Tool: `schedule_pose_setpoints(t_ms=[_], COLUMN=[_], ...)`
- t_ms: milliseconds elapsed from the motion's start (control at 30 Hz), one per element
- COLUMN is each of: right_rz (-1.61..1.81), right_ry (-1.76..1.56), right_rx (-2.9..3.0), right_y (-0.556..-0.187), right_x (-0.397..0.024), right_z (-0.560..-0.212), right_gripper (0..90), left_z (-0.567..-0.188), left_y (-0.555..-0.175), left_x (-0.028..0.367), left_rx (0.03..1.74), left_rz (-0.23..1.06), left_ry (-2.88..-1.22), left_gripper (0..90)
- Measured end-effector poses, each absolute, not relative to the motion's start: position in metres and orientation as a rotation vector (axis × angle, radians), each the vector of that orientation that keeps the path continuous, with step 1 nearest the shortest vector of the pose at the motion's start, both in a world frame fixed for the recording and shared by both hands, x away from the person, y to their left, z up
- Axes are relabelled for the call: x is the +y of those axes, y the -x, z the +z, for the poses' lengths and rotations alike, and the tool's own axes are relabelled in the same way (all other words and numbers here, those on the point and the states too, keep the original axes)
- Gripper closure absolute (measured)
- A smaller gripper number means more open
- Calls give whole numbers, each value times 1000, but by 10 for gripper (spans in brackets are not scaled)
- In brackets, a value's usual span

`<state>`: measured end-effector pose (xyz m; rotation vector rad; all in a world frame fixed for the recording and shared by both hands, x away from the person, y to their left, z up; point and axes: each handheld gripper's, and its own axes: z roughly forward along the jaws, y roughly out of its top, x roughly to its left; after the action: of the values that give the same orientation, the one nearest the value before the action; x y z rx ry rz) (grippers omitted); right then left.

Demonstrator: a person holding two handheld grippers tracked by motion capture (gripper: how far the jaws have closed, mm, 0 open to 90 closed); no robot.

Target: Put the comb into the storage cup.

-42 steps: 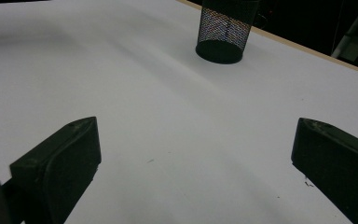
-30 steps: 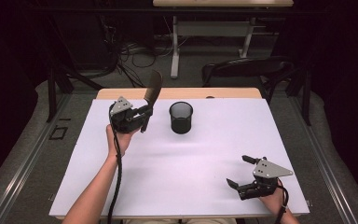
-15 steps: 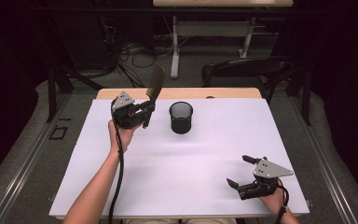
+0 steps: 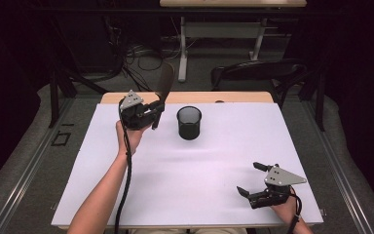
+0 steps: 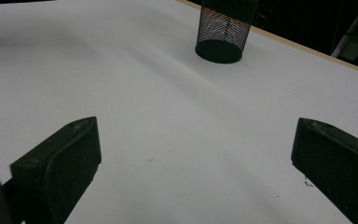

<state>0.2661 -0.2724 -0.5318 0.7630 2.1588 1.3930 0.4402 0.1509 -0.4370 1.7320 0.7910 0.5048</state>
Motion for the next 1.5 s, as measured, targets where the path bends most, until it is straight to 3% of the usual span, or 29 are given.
schedule_pose_setpoints(t_ms=[1500], right_rz=[1391], right_ry=[-763], right_rx=[2158], right_y=[-267], right_x=[-273], right_z=[-532], right_gripper=[10], left_z=[-420], left_y=[-462], left_x=[114], left_rx=[756], left_rz=[498], left_ry=[-1673], left_gripper=[725])
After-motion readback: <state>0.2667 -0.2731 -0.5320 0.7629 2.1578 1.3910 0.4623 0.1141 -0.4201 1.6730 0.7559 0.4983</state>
